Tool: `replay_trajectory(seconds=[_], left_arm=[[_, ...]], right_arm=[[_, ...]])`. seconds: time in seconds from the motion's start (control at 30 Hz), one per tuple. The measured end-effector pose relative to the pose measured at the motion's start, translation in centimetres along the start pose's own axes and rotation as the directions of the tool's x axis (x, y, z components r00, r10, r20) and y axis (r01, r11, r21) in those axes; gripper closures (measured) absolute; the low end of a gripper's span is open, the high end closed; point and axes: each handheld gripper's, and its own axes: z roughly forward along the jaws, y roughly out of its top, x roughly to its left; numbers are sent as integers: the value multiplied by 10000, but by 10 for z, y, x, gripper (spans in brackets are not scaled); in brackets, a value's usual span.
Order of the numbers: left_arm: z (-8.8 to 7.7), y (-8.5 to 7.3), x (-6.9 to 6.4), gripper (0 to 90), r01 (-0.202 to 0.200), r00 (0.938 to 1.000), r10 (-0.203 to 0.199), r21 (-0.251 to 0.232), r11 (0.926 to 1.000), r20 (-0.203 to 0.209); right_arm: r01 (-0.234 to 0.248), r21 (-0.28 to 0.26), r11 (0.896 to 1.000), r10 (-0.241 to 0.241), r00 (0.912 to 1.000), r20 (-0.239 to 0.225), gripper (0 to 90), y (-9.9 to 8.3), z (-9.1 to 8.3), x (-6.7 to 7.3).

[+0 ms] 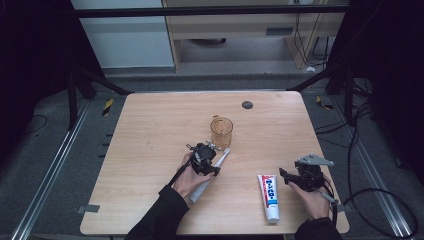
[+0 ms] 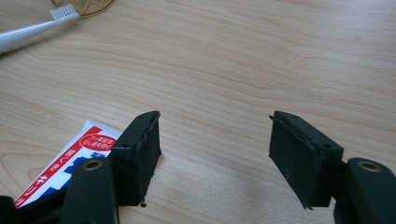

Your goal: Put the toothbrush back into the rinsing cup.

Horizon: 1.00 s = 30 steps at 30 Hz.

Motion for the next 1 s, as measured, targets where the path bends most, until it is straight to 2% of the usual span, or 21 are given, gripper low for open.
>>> replay_trajectory(seconds=[0.3,0.63,1.0], left_arm=[[9,1,1,595,95,10000,-95,362,9993,5],[10,1,-1,663,248,9997,-248,338,9991,-18],[8,-2,2,673,359,9993,-362,310,9989,118]], right_arm=[[4,57,10000,-4,10000,-5,339,0,0,0],[-144,134,9998,145,9998,-113,350,0,0,0],[-106,130,9999,107,9999,-85,355,0,0,-1]])
